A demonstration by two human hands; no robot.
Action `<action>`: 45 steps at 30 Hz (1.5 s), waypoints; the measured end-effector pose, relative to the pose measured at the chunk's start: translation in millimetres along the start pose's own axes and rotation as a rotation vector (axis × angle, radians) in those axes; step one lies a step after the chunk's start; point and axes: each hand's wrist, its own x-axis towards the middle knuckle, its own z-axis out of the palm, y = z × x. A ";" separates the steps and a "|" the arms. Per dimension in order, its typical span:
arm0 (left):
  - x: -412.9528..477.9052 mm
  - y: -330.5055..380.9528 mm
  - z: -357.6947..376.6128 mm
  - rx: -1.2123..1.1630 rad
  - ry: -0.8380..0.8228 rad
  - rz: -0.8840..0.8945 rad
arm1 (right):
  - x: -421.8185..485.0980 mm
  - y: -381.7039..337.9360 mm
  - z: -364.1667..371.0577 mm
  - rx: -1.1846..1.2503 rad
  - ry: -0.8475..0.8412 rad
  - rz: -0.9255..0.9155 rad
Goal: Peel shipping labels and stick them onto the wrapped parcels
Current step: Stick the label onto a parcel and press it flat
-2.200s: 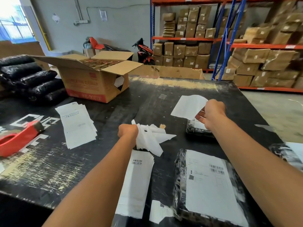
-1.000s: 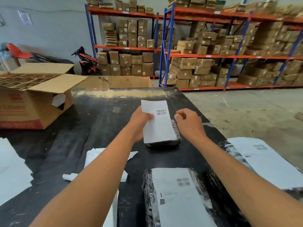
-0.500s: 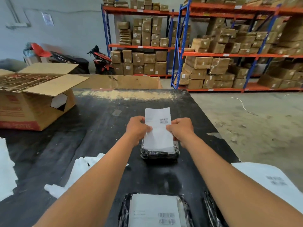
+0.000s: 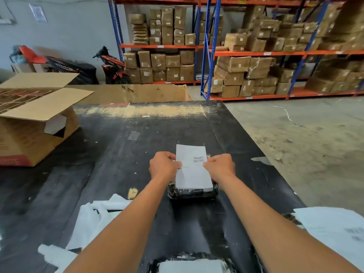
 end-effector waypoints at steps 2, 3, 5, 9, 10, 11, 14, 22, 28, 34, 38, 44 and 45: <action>2.1 -1.5 3.2 -0.016 0.002 -0.028 | 1.8 3.4 0.3 -0.004 -0.001 0.005; 3.6 -2.9 5.0 -0.031 0.001 -0.039 | 4.6 5.1 0.5 0.000 0.003 -0.002; 5.9 -4.5 7.6 -0.063 0.000 -0.052 | 9.2 5.8 1.2 0.006 0.012 -0.004; 14.5 -3.9 10.7 -0.083 0.017 -0.045 | 16.2 1.2 4.1 -0.008 0.008 -0.028; 17.2 -3.9 10.9 -0.081 0.024 -0.049 | 18.0 0.7 4.5 -0.013 0.011 -0.034; 19.7 -4.0 11.0 -0.078 0.028 -0.052 | 19.9 0.8 5.3 -0.025 0.024 -0.052; 26.0 -4.2 11.2 -0.074 0.027 -0.058 | 24.1 2.1 7.2 -0.015 0.033 -0.049; 32.3 -8.5 13.4 -0.087 0.015 -0.084 | 29.1 6.4 12.8 0.023 0.008 -0.024; 33.0 -11.6 18.8 -0.109 -0.002 -0.138 | 30.8 8.0 13.5 -0.001 0.005 -0.023; 36.8 -10.4 19.1 -0.108 -0.008 -0.171 | 31.9 6.1 13.5 -0.026 0.001 -0.003; 37.8 -8.2 19.4 -0.114 -0.013 -0.190 | 33.6 4.8 12.7 -0.012 0.000 0.019; 38.5 -9.2 19.1 -0.105 -0.015 -0.197 | 35.5 2.4 11.3 -0.050 -0.011 0.034; 38.3 -8.8 18.9 -0.098 -0.015 -0.196 | 35.7 1.8 11.1 -0.066 -0.009 0.035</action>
